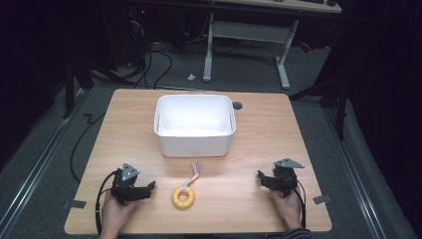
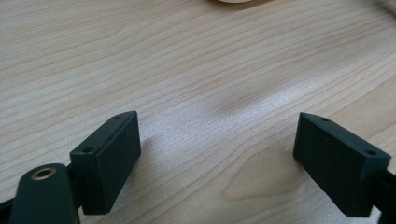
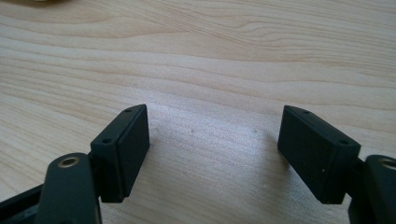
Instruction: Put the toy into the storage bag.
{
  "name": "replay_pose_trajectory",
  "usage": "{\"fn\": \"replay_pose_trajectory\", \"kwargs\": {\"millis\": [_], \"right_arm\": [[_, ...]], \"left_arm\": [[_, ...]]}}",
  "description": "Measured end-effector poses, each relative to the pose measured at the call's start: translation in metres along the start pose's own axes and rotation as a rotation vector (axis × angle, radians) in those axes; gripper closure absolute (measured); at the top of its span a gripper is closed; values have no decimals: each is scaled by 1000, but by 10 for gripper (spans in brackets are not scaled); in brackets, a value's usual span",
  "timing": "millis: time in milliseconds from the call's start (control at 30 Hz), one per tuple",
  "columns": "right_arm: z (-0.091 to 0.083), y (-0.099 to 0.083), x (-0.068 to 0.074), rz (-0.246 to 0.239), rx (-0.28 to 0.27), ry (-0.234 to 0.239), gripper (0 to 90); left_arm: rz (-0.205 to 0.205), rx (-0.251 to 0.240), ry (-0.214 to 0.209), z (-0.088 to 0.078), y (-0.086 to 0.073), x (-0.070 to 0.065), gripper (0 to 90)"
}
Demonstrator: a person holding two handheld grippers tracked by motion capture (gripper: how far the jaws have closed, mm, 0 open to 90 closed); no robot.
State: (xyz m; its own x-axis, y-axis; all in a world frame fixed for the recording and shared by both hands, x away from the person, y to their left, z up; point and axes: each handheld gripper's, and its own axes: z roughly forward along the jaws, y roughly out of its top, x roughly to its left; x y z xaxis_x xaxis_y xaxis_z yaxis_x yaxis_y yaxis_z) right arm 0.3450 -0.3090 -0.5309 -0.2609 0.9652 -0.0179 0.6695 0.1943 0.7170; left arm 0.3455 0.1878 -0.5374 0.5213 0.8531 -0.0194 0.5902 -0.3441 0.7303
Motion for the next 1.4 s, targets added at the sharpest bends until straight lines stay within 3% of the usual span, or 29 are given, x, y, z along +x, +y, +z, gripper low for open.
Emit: {"fn": "replay_pose_trajectory", "kwargs": {"millis": [200,367,667,1400], "right_arm": [[0,0,1,8,1,-8,252],[0,0,1,6,0,-8,255],[0,0,1,6,0,-7,257],[-1,-1,1,-1,-3,-2,267]], "left_arm": [[15,65,-11,2,11,0,174],[16,54,-18,1,11,-1,247],[1,34,-44,-10,15,-1,278],[68,46,-112,-27,22,-20,372]]}}
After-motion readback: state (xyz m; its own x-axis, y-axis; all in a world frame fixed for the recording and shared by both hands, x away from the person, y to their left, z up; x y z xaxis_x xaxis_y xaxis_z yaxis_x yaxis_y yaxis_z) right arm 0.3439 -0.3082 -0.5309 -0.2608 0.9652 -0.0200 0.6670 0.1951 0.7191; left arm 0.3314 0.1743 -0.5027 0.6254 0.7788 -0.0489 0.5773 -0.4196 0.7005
